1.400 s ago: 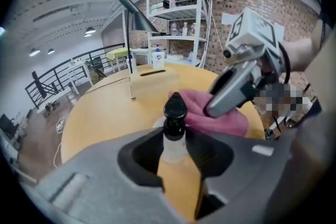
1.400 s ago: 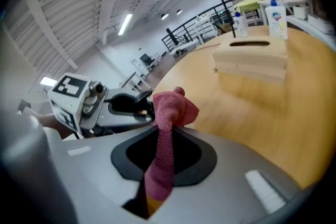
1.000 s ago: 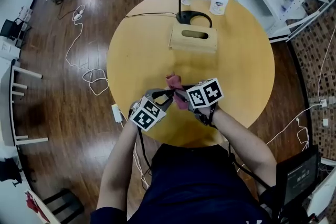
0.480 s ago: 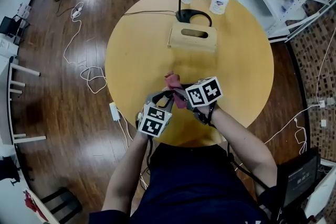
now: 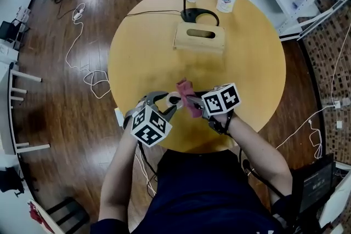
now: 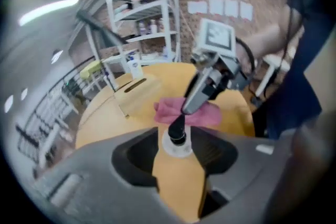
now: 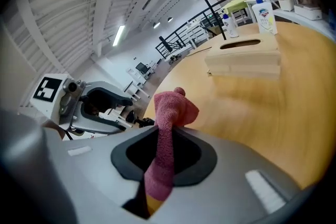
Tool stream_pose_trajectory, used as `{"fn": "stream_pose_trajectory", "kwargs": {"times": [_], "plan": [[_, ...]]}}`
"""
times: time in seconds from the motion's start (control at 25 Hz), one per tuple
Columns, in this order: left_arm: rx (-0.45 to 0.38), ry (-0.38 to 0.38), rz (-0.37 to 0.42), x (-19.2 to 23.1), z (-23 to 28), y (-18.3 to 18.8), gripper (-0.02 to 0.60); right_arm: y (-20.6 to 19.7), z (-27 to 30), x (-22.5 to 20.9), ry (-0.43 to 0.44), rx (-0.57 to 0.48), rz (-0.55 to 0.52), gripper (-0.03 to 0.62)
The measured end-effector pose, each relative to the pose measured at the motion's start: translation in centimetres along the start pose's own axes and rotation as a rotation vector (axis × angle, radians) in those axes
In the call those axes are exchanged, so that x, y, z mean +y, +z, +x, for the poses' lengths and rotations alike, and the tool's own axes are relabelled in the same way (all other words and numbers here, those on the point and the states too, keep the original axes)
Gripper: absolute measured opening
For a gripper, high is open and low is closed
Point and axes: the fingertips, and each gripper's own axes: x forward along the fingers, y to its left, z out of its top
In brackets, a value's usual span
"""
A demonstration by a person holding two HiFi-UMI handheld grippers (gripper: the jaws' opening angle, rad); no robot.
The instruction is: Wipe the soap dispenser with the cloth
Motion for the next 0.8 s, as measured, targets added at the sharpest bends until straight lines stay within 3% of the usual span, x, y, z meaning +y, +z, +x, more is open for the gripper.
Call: {"fn": "stream_pose_trajectory", "kwargs": {"times": [0.08,0.12,0.24,0.32,0.48,0.56,0.64,0.68,0.72,0.76,0.8], "plan": [[0.109,-0.018,0.241,-0.3,0.7,-0.4,0.195,0.6,0.5,-0.1,0.007,0.010,-0.002,0.066],[0.141,-0.049,0.306,-0.6,1.0,-0.5,0.195,0.8,0.9,0.1,0.011,0.016,-0.008,0.066],[0.180,-0.153,0.375,-1.2,1.1,-0.3,0.105,0.9,2.0,1.4,0.033,0.047,-0.023,0.066],[0.235,-0.198,0.493,-1.3,0.9,-0.5,0.104,-0.1,2.3,1.8,0.034,0.080,-0.042,0.066],[0.328,-0.281,0.919,-2.1,0.3,-1.7,0.103,-2.6,1.8,2.7,0.064,0.139,-0.059,0.065],[0.353,-0.307,1.067,-2.2,0.0,-2.1,0.103,-2.6,1.4,3.2,0.084,0.130,-0.053,0.066],[0.378,-0.287,1.179,-1.8,-0.2,-2.2,0.104,-0.9,0.9,2.9,0.077,0.068,-0.034,0.066],[0.392,-0.257,1.204,-1.5,-0.3,-2.0,0.106,0.2,0.7,2.6,0.063,0.030,-0.022,0.066],[0.412,-0.218,1.179,-1.1,-0.5,-1.9,0.113,1.2,0.6,2.2,0.046,-0.001,-0.011,0.066],[0.444,-0.179,1.088,-0.6,-0.6,-1.9,0.136,1.9,0.7,1.9,0.031,-0.017,-0.005,0.066],[0.485,-0.156,0.934,-0.2,-0.8,-2.0,0.142,2.2,1.0,1.7,0.022,-0.015,-0.009,0.066]]}}
